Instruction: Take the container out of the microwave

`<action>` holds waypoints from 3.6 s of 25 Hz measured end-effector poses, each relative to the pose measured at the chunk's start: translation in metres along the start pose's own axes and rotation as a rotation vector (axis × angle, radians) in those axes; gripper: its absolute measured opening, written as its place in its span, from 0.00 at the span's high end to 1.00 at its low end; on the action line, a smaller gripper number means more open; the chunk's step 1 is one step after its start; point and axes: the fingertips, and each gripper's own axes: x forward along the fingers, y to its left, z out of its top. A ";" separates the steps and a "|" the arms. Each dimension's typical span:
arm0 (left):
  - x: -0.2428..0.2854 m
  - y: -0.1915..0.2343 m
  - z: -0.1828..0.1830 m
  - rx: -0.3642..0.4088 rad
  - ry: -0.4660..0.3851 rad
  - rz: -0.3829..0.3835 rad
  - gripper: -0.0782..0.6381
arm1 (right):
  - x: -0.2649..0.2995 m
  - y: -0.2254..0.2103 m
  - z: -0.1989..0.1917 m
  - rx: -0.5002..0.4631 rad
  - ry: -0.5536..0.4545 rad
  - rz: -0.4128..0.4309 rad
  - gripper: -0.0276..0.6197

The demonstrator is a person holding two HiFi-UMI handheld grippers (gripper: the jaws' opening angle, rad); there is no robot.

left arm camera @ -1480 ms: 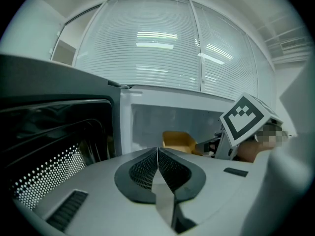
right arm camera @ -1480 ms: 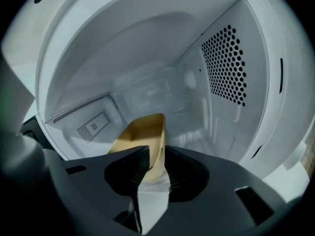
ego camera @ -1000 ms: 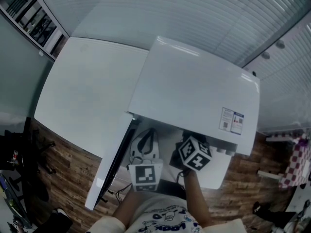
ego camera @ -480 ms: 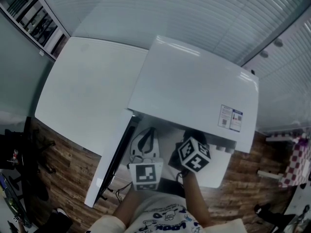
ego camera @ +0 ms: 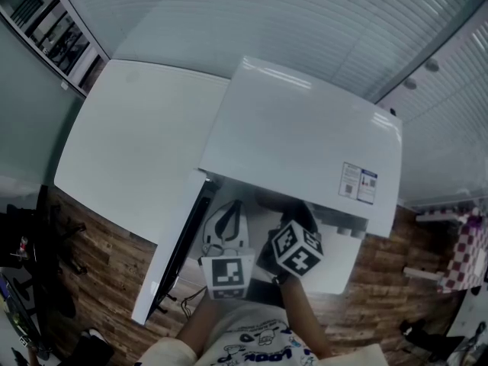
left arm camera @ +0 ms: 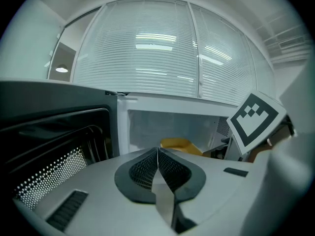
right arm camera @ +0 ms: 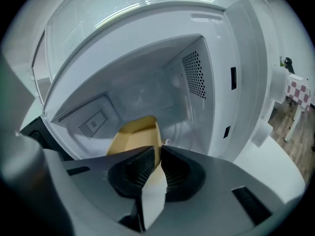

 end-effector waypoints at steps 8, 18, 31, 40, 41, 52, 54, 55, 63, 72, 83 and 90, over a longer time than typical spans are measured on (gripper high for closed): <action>-0.002 0.000 0.001 0.011 0.000 0.000 0.83 | -0.007 0.003 0.003 -0.012 0.002 0.023 0.83; -0.004 -0.001 0.001 -0.001 -0.009 0.000 0.83 | 0.004 -0.004 -0.005 0.014 0.056 -0.017 0.81; -0.004 0.006 -0.001 -0.013 -0.012 0.010 0.83 | 0.014 -0.005 -0.019 -0.006 0.133 -0.063 0.85; -0.001 0.004 0.001 -0.018 -0.017 0.002 0.83 | 0.010 -0.007 -0.022 -0.022 0.134 -0.071 0.90; -0.001 0.003 0.001 -0.018 -0.018 0.000 0.83 | 0.009 -0.008 -0.022 -0.021 0.132 -0.071 0.90; 0.001 -0.002 0.005 0.021 -0.019 -0.031 0.83 | -0.008 -0.016 -0.020 -0.014 0.116 -0.064 0.90; 0.001 -0.004 0.006 0.022 -0.023 -0.040 0.83 | -0.012 -0.020 -0.020 -0.008 0.113 -0.067 0.90; 0.001 -0.005 0.005 0.020 -0.018 -0.044 0.83 | -0.013 -0.021 -0.021 -0.002 0.112 -0.070 0.90; 0.004 -0.014 0.010 0.032 -0.031 -0.093 0.83 | -0.022 -0.022 -0.020 0.026 0.087 -0.084 0.90; 0.003 -0.018 0.012 0.050 -0.046 -0.135 0.83 | -0.030 -0.017 -0.022 0.064 0.055 -0.072 0.90; -0.014 -0.025 0.012 0.069 -0.057 -0.130 0.83 | -0.046 -0.016 -0.024 0.059 0.042 -0.037 0.90; -0.038 -0.039 0.001 0.065 -0.054 -0.120 0.83 | -0.070 -0.024 -0.035 0.041 0.043 -0.018 0.90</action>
